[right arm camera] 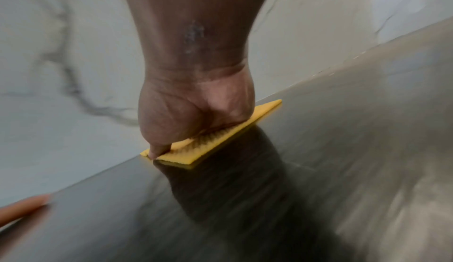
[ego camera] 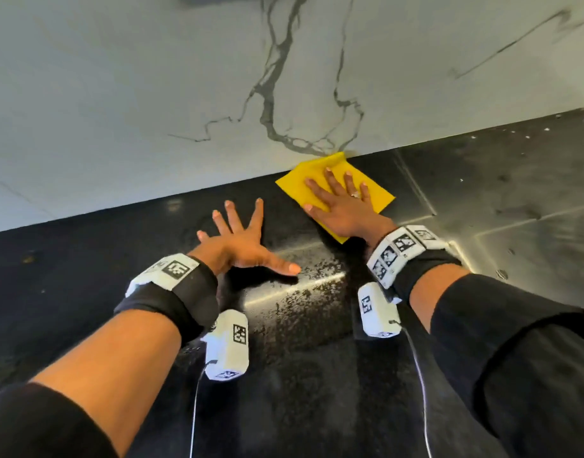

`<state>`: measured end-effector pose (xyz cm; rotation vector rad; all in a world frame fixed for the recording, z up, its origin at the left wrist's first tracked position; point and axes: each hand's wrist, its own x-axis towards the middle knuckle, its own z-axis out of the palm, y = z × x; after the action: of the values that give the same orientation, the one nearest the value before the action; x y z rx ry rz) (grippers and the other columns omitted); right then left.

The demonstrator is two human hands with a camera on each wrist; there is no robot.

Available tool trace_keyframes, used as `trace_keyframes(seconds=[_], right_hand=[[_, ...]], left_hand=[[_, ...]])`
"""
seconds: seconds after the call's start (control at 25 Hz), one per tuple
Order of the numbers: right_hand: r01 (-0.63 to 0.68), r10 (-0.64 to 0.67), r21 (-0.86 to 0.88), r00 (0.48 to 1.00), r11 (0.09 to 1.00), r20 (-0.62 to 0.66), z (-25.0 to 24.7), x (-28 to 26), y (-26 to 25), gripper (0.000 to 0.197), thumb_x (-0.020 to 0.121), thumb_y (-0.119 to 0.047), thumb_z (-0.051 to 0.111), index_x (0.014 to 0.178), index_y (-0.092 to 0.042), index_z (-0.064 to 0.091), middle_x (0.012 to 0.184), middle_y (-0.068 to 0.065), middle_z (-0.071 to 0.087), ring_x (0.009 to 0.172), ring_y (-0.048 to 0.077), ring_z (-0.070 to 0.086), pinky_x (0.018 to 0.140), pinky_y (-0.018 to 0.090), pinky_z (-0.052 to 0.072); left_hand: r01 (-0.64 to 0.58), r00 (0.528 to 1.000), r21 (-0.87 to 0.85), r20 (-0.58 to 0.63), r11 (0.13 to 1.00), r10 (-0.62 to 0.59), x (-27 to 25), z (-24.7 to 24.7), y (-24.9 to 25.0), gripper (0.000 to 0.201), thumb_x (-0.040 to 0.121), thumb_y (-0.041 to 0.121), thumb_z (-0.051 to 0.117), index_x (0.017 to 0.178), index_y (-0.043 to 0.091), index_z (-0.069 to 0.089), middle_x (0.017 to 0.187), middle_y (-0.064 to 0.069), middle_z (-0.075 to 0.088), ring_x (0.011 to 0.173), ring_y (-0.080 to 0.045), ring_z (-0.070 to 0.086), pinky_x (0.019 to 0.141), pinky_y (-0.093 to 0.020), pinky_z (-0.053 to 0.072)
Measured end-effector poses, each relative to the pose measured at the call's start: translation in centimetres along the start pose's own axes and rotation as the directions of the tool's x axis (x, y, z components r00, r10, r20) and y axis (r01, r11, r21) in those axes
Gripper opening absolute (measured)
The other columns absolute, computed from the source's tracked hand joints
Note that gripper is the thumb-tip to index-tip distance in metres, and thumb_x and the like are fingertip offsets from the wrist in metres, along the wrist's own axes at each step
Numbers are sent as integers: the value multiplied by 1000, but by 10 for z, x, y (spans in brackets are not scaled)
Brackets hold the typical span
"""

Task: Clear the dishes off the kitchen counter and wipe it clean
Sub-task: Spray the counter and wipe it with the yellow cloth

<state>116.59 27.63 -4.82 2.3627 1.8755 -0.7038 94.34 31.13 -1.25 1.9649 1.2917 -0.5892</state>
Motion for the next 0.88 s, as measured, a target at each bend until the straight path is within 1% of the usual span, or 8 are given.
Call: trace_keyframes(seconds=[0.12, 0.2, 0.28, 0.36, 0.48, 0.6, 0.72, 0.88], right_hand=[[-205, 208, 87, 977, 975, -35, -18, 7, 52, 63, 96, -66, 22, 152, -47, 0, 162, -4, -17, 147, 33, -20, 116, 57, -12], [-282, 292, 123, 954, 952, -73, -16, 13, 40, 62, 98, -62, 20, 153, -43, 0, 162, 2, -19, 146, 39, -21, 114, 61, -13], [-200, 205, 89, 978, 976, -49, -2, 11, -5, 62, 99, -59, 19, 154, -40, -3, 161, 7, -21, 144, 43, -22, 112, 64, -14], [73, -73, -43, 997, 996, 7, 22, -5, -52, 63, 100, -57, 21, 153, -40, -7, 161, 5, -23, 144, 42, -23, 112, 63, -15], [255, -252, -71, 966, 964, 54, 22, -10, -41, 65, 100, -58, 25, 152, -41, -9, 161, -5, -21, 147, 30, -22, 114, 53, -15], [13, -12, 20, 999, 1000, -38, -7, 1, 30, 80, 96, -64, 29, 152, -31, -17, 162, -2, -16, 149, 29, -16, 116, 50, -12], [-222, 228, 90, 972, 971, -51, -22, 7, 70, 85, 95, -66, 27, 153, -22, -16, 162, 4, -20, 148, 33, -19, 117, 53, -12], [-39, 39, 6, 999, 999, 26, 1, -31, 35, 75, 98, -63, 19, 154, -27, -15, 160, 2, -26, 146, 33, -24, 117, 54, -14]], left_hand=[[40, 999, 4, -32, 999, -40, 11, 10, 6, 159, 35, 81, 77, 137, 46, -40, 143, -13, -52, 132, -43, -43, 101, -75, -16], [42, 998, 3, -38, 999, -42, 10, 11, 6, 159, 34, 81, 77, 136, 47, -41, 142, -12, -53, 132, -43, -44, 101, -75, -16], [51, 998, 8, -35, 999, -51, 11, 9, 7, 160, 30, 82, 74, 135, 47, -41, 142, -12, -53, 132, -43, -43, 102, -75, -15], [56, 998, 8, -36, 998, -56, 10, 10, 8, 162, 25, 84, 71, 136, 46, -41, 143, -11, -53, 133, -42, -43, 103, -75, -14], [55, 997, -6, -52, 998, -55, 10, 12, 7, 163, 24, 83, 71, 138, 46, -38, 143, -9, -53, 133, -41, -43, 104, -73, -15], [43, 997, -17, -61, 999, -44, 11, 13, 6, 161, 28, 80, 75, 138, 47, -38, 143, -10, -53, 133, -41, -44, 103, -73, -17], [50, 996, -13, -69, 999, -51, 16, 14, 5, 160, 33, 76, 79, 138, 48, -38, 144, -9, -52, 133, -41, -43, 102, -72, -17], [62, 993, -3, -101, 998, -62, 8, 14, 10, 158, 35, 75, 81, 139, 50, -35, 147, -10, -48, 136, -42, -40, 103, -74, -15]])
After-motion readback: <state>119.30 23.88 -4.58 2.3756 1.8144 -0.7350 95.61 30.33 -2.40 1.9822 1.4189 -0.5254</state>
